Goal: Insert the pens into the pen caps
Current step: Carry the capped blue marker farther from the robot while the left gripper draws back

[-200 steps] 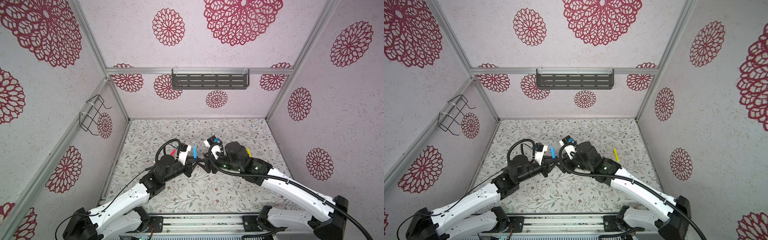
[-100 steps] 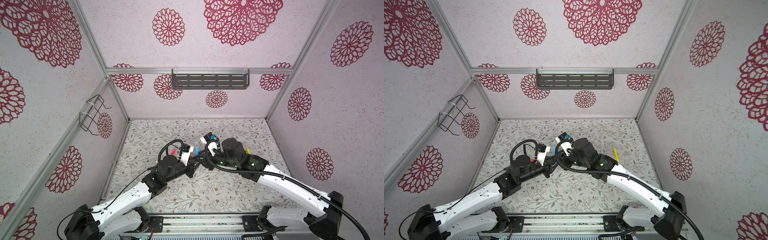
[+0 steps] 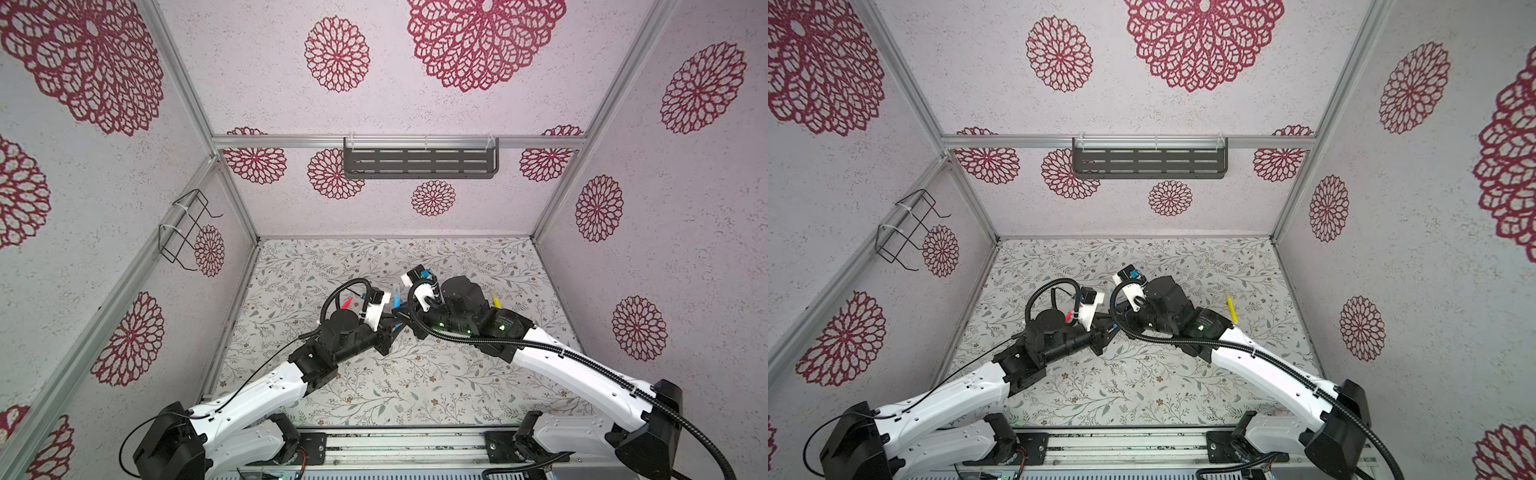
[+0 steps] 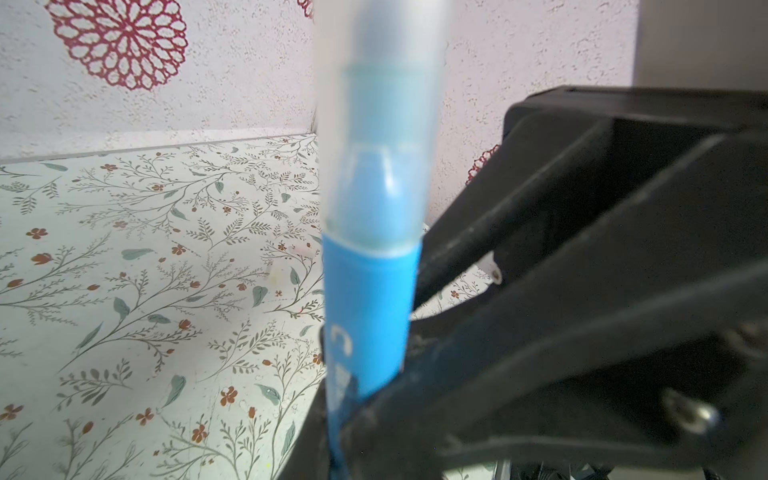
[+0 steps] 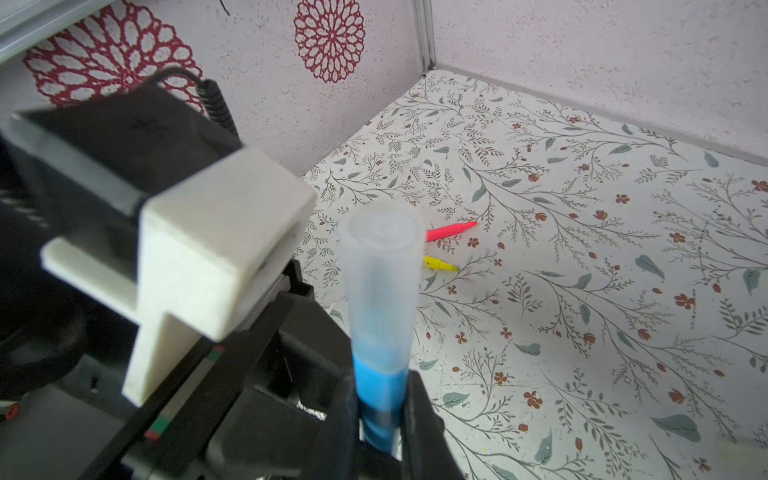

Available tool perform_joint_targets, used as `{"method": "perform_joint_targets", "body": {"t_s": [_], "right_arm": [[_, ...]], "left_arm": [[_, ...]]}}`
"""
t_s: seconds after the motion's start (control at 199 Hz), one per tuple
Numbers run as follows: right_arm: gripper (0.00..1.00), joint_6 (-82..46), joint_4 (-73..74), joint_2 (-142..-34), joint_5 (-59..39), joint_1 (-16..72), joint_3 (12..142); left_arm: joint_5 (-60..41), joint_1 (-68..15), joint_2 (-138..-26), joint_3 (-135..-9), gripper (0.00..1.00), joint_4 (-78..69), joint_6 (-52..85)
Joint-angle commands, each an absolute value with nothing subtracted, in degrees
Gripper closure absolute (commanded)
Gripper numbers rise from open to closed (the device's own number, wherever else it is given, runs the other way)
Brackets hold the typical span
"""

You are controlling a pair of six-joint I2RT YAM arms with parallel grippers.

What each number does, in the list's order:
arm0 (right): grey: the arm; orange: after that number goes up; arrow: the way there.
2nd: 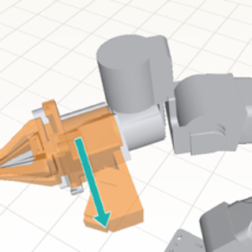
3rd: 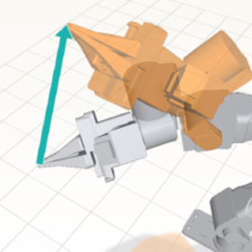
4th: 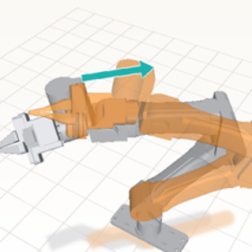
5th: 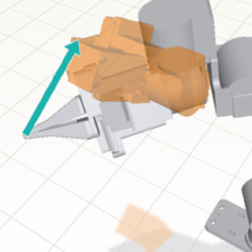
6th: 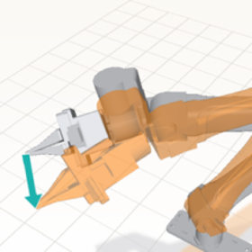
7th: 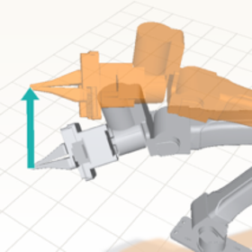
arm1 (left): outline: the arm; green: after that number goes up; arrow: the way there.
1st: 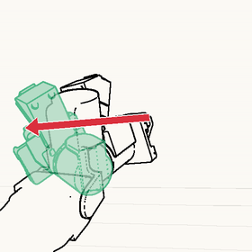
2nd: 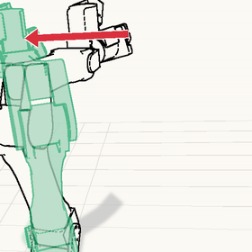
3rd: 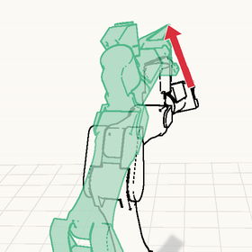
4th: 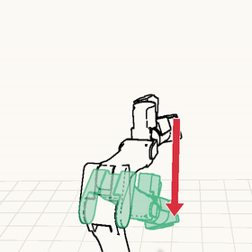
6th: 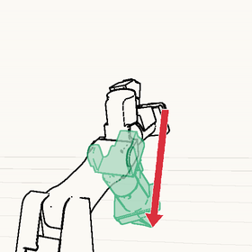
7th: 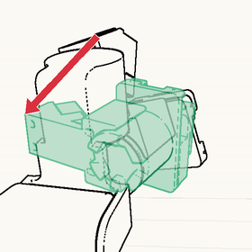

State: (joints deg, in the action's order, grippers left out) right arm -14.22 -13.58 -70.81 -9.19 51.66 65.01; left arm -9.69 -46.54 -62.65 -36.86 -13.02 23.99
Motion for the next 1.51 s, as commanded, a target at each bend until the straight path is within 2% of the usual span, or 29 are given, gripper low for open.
{"method": "perform_joint_targets", "body": {"t_s": [0.0, 0.045, 0.09, 0.256, 0.482, 0.868, 1.119, 1.501], "right_arm": [[1.00, -14.7, -11.6, -68.5, -6.1, 51.6, 65.1], [1.00, -14.7, -12.1, -68.3, -4.9, 51.6, 65.1], [1.00, -14.6, -12.9, -68.1, -3.8, 51.4, 65.3], [1.00, -14.7, -17.1, -67.8, 1.3, 50.0, 66.3], [1.00, -15.8, -23.4, -68.0, 3.3, 44.3, 66.7], [1.00, -17.8, -31.4, -72.5, 4.7, 27.1, 64.8], [1.00, -16.5, -32.4, -79.8, 4.0, 18.3, 64.0], [1.00, -13.7, -42.2, -97.4, 13.3, 12.9, 73.7]], "left_arm": [[-10.5, -47.6, -62.9, -39.0, 0.63, -14.6, 23.7], [-10.2, -47.7, -62.9, -38.9, 0.53, -14.3, 23.7], [-9.8, -47.7, -62.7, -38.9, 0.48, -14.0, 23.7], [-7.9, -47.7, -61.4, -38.5, 0.42, -12.8, 23.4], [-4.3, -47.7, -59.6, -38.3, 0.41, -10.2, 22.2], [-1.3, -47.7, -57.5, -37.6, 0.41, -7.6, 21.5], [-0.7, -47.8, -56.5, -36.8, 0.41, -7.5, 21.5], [0.1, -47.7, -55.2, -35.9, 0.41, -7.1, 21.0]]}}
